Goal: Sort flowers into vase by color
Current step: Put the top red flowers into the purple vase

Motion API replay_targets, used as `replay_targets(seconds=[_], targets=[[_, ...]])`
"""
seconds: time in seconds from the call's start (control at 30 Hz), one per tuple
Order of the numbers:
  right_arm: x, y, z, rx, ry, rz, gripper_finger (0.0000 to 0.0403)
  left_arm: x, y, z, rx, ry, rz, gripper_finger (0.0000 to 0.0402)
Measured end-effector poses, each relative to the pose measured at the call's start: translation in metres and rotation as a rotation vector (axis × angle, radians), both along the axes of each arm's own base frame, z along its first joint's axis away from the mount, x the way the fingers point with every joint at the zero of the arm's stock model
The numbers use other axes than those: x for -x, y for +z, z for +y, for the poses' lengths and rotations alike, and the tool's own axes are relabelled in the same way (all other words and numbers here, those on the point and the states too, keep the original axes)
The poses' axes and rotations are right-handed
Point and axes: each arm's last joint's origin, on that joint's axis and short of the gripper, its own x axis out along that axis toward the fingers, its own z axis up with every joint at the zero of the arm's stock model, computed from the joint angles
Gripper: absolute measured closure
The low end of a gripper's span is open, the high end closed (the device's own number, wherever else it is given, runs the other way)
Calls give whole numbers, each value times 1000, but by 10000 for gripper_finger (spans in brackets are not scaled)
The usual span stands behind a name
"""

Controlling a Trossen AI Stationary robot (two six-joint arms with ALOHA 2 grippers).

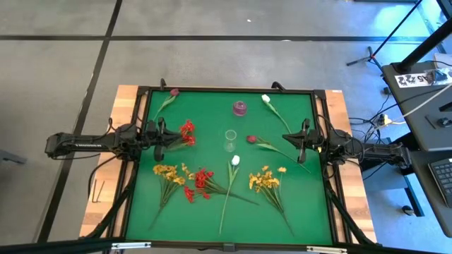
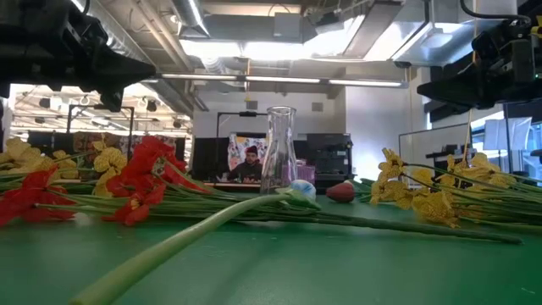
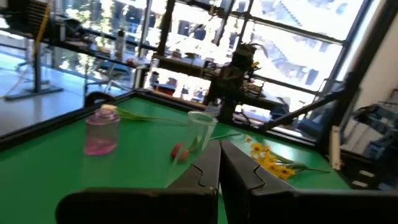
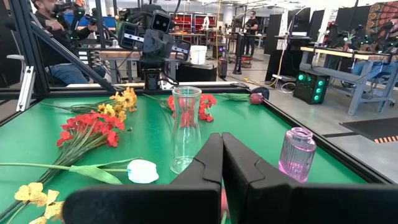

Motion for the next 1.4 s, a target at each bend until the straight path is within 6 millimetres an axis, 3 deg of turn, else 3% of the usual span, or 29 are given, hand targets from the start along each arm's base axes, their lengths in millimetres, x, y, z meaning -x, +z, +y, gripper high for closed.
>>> replay_targets(seconds=[0.43, 0.7, 0.9, 1.07, 1.23, 1.4], targets=[[0, 0, 0, 0, 0, 0, 402, 3, -6, 8, 27, 298, 52, 397], [0, 0, 0, 0, 0, 0, 402, 4, -15, 9, 23, 326, 190, 340], [0, 0, 0, 0, 0, 0, 402, 12, 11, 8, 44, 331, 374, 304], [0, 0, 0, 0, 0, 0, 402, 13, 41, 8, 142, 353, 345, 279], [0, 0, 0, 0, 0, 0, 402, 1, 58, 9, 202, 377, 341, 265], [0, 0, 0, 0, 0, -1, 402, -22, 68, 14, 192, 407, 539, 257]])
